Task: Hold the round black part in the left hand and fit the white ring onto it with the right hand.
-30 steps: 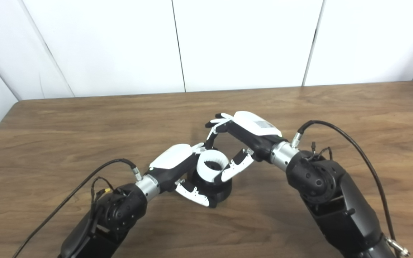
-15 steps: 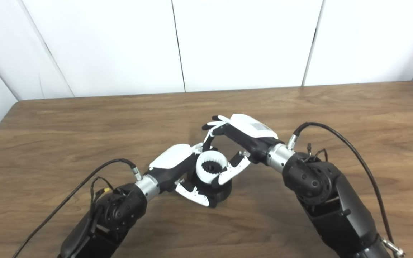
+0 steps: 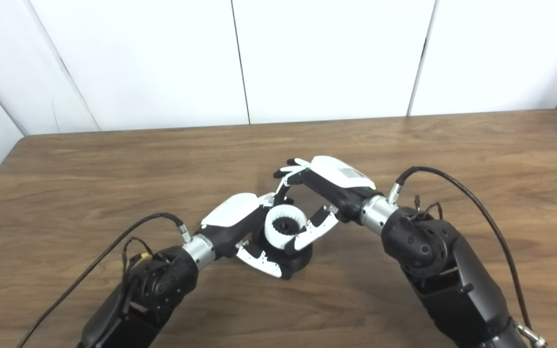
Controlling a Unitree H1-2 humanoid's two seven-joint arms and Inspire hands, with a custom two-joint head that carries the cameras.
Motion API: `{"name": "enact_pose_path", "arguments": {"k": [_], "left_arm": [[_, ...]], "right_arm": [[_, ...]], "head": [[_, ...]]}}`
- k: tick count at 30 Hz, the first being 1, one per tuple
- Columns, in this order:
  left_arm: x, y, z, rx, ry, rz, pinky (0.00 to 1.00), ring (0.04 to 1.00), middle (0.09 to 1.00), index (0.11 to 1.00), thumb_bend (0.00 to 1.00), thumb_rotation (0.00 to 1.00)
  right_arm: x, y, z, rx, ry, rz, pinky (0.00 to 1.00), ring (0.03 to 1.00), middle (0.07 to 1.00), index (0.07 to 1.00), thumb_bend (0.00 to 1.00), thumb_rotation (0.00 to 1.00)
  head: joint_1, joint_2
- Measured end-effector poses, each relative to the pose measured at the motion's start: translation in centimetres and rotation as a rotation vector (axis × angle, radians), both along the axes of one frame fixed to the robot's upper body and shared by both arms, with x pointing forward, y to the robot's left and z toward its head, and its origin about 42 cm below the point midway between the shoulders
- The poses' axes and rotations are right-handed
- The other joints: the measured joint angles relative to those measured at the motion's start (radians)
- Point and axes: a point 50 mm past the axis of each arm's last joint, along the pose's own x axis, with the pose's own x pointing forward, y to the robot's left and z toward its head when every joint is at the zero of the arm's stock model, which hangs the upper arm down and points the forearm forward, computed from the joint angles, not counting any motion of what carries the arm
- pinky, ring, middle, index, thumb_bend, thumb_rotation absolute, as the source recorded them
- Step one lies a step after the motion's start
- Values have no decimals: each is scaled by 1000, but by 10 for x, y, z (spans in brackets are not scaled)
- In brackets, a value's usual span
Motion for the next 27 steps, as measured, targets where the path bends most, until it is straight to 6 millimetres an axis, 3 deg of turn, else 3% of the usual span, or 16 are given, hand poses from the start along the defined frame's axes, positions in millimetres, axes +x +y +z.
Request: {"name": "enact_pose_path", "arguments": {"k": [10,27], "left_arm": [[0,1,1,0,3,2,878,982,936,720,908,306],[0,1,1,-6,6,0,876,984,932,725,911,339]], "right_arm": [[-2,-3,-3,-8,13,-2,883,970,877,626,913,265],[-2,-3,-5,-29,32,8,879,976,886,642,938,258]], "head": [[-2,8],[-5,9]]}}
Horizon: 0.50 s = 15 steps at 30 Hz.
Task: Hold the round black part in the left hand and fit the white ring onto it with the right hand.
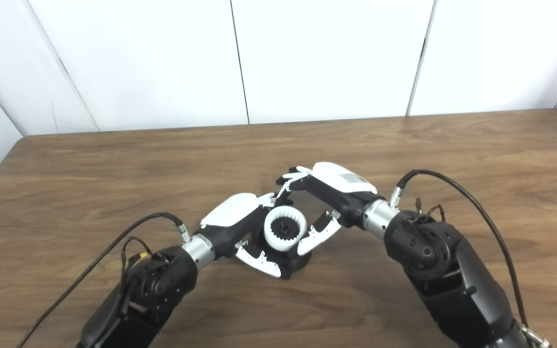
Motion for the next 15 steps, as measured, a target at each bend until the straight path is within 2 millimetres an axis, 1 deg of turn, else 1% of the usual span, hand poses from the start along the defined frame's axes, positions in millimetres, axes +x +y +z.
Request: {"name": "enact_pose_path", "arguments": {"k": [4,9,11,15], "left_arm": [[0,0,0,0,0,0,872,980,924,746,929,342],[0,0,0,0,-1,1,883,969,916,828,966,361],[0,0,0,0,0,2,890,966,914,837,971,363],[-1,0,-1,0,1,2,897,964,911,840,976,373]], "right_arm": [[0,0,0,0,1,1,884,976,888,650,942,270],[0,0,0,2,2,2,878,970,888,703,959,302],[0,0,0,1,3,3,876,967,891,725,966,319],[0,0,0,0,7,5,872,963,893,739,973,330]], "head": [[2,0],[2,0],[2,-2],[3,-2]]}}
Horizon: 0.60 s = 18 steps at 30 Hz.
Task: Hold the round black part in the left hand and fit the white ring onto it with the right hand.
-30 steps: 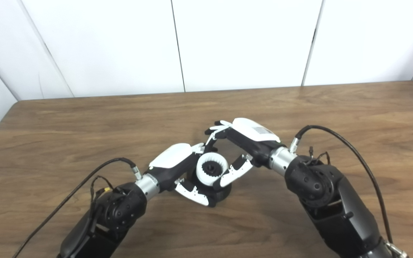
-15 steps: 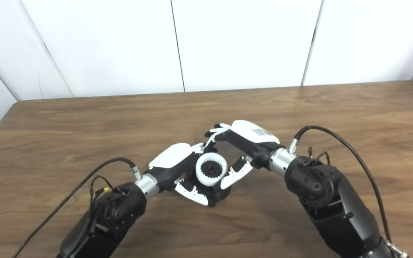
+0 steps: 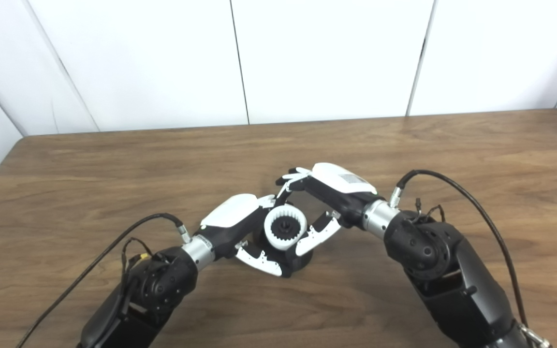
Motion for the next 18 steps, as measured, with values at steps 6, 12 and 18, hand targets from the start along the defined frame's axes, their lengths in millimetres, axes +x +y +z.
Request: {"name": "enact_pose_path", "arguments": {"k": [6,12,18], "left_arm": [[0,0,0,0,0,1,891,967,914,850,978,369],[1,1,0,-1,1,4,874,969,917,866,979,377],[2,4,2,-5,-2,16,861,972,927,888,976,371]], "right_arm": [[0,0,0,1,1,0,872,959,894,743,983,327],[0,0,0,5,4,2,871,958,895,740,981,336],[0,-1,0,14,9,6,874,960,896,738,975,329]], "head": [[0,0],[3,-3],[5,-3]]}}
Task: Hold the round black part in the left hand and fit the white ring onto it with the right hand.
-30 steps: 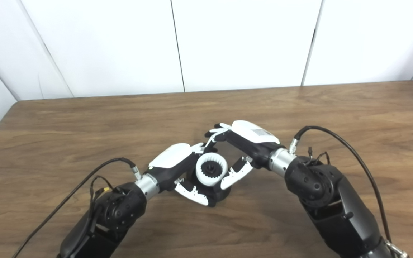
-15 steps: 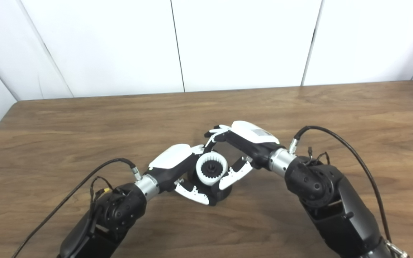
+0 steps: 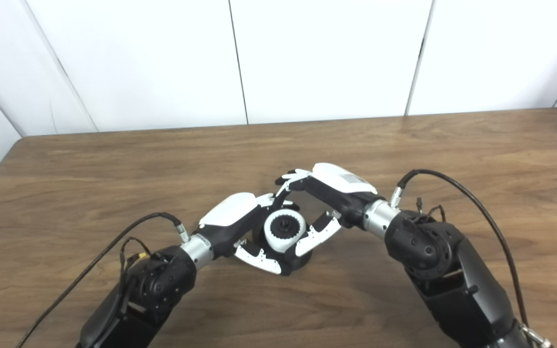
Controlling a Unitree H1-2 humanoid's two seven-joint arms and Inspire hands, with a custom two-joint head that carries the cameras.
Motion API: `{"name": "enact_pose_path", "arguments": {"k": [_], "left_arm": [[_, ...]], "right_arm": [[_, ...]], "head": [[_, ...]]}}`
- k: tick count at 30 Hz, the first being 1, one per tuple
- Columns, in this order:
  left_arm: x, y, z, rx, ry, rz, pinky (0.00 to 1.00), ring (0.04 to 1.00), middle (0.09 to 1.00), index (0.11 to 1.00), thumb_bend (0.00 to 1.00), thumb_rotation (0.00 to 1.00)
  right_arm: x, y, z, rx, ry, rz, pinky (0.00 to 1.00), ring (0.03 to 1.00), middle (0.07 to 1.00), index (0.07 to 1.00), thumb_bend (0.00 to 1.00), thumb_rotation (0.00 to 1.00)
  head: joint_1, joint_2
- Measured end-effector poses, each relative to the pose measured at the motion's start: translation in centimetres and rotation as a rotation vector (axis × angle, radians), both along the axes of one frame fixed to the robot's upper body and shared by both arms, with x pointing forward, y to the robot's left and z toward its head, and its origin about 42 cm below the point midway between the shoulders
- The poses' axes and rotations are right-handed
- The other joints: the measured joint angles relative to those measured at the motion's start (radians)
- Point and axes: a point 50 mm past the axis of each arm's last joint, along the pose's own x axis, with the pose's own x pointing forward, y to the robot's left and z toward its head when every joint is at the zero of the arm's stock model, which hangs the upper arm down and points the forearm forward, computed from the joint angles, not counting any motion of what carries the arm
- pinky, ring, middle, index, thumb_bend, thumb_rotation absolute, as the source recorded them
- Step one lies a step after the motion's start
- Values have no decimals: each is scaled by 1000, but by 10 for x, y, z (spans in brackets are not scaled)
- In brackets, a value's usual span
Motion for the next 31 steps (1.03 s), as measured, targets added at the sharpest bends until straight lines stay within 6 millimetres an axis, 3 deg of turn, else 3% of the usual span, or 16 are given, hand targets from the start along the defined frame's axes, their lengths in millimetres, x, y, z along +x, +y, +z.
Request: {"name": "enact_pose_path", "arguments": {"k": [14,31], "left_arm": [[4,10,6,-62,60,39,848,973,951,968,1000,342],[2,41,10,-211,177,125,827,917,936,978,1000,465]], "right_arm": [[1,-4,0,27,24,-15,876,963,904,769,988,306],[1,-27,-7,193,108,-86,861,931,923,848,965,441]], "head": [[3,-2],[-3,-5]]}}
